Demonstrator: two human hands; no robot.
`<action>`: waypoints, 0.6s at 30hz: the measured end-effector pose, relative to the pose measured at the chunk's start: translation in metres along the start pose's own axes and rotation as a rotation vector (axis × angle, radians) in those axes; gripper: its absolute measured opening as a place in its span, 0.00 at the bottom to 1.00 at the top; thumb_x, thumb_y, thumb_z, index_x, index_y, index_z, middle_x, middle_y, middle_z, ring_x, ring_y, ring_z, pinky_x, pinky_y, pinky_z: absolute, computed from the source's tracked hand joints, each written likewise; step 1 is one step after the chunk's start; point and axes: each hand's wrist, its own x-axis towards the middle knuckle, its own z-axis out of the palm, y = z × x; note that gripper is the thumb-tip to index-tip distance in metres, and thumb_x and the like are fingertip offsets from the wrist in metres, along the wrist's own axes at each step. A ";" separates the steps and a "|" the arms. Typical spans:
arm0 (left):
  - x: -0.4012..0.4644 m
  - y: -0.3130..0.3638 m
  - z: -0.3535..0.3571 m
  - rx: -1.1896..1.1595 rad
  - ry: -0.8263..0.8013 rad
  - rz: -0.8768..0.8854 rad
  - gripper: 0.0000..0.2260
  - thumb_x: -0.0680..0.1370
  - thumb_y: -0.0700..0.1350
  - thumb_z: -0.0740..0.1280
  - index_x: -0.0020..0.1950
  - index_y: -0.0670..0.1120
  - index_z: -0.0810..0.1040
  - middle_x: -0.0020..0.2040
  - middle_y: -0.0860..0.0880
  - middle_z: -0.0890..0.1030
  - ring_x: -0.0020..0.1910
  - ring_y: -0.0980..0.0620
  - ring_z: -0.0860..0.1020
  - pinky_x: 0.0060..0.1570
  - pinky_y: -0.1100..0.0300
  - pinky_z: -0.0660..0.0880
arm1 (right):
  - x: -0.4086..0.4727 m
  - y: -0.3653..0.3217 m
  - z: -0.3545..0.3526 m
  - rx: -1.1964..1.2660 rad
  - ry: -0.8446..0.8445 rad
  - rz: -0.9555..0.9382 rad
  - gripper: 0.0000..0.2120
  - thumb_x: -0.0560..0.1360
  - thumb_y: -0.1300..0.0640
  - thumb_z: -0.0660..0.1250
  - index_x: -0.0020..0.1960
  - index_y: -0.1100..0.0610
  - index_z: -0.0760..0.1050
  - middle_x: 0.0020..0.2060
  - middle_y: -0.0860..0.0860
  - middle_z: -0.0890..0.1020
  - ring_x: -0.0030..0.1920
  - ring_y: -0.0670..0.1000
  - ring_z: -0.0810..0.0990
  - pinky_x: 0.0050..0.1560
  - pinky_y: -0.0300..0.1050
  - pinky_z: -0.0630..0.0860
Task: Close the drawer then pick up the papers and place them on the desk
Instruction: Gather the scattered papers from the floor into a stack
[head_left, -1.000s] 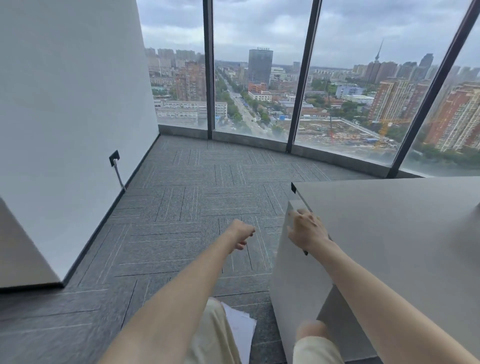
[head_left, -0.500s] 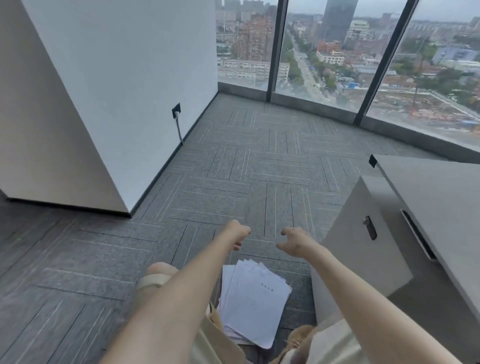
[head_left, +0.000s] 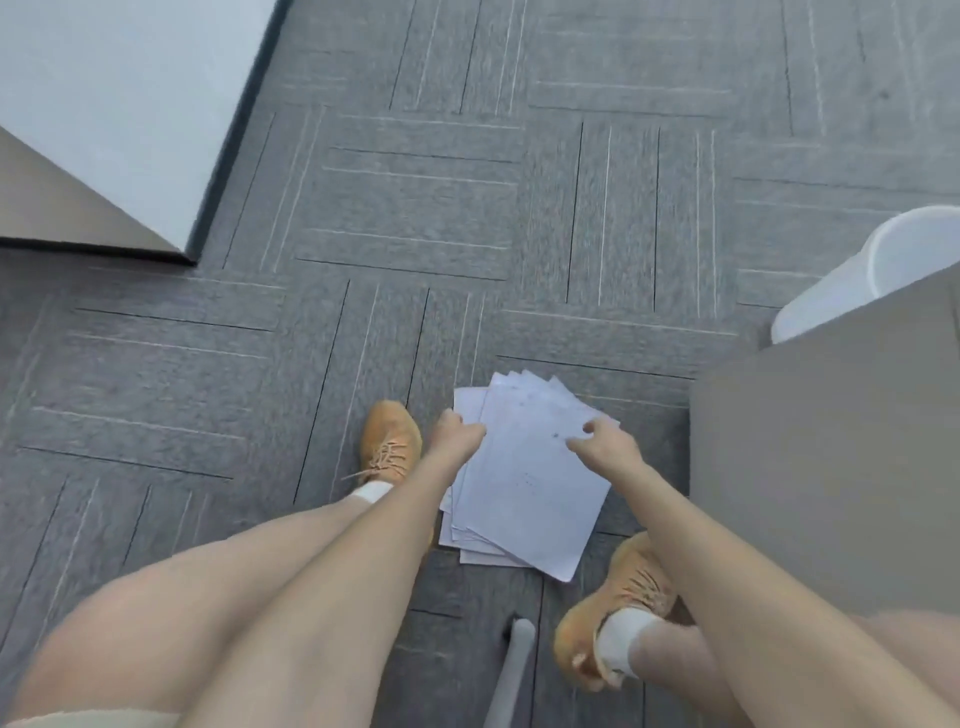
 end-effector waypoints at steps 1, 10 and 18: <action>0.021 -0.009 0.008 0.001 -0.002 -0.033 0.23 0.70 0.48 0.64 0.63 0.39 0.72 0.59 0.39 0.79 0.57 0.41 0.78 0.44 0.57 0.71 | 0.019 0.008 0.008 0.024 0.001 0.036 0.26 0.78 0.52 0.63 0.73 0.62 0.68 0.70 0.58 0.74 0.69 0.60 0.72 0.62 0.48 0.71; 0.143 -0.068 0.053 0.108 -0.020 -0.222 0.27 0.68 0.52 0.65 0.64 0.41 0.72 0.63 0.41 0.76 0.62 0.42 0.75 0.56 0.54 0.71 | 0.133 0.085 0.079 0.279 0.048 0.475 0.18 0.75 0.60 0.63 0.63 0.66 0.74 0.60 0.61 0.79 0.60 0.62 0.77 0.53 0.49 0.73; 0.181 -0.099 0.076 0.293 0.153 -0.074 0.19 0.73 0.41 0.61 0.64 0.39 0.68 0.63 0.36 0.72 0.63 0.36 0.72 0.61 0.48 0.69 | 0.171 0.103 0.130 0.293 0.174 0.683 0.25 0.74 0.60 0.60 0.70 0.66 0.67 0.72 0.65 0.60 0.65 0.67 0.69 0.64 0.57 0.73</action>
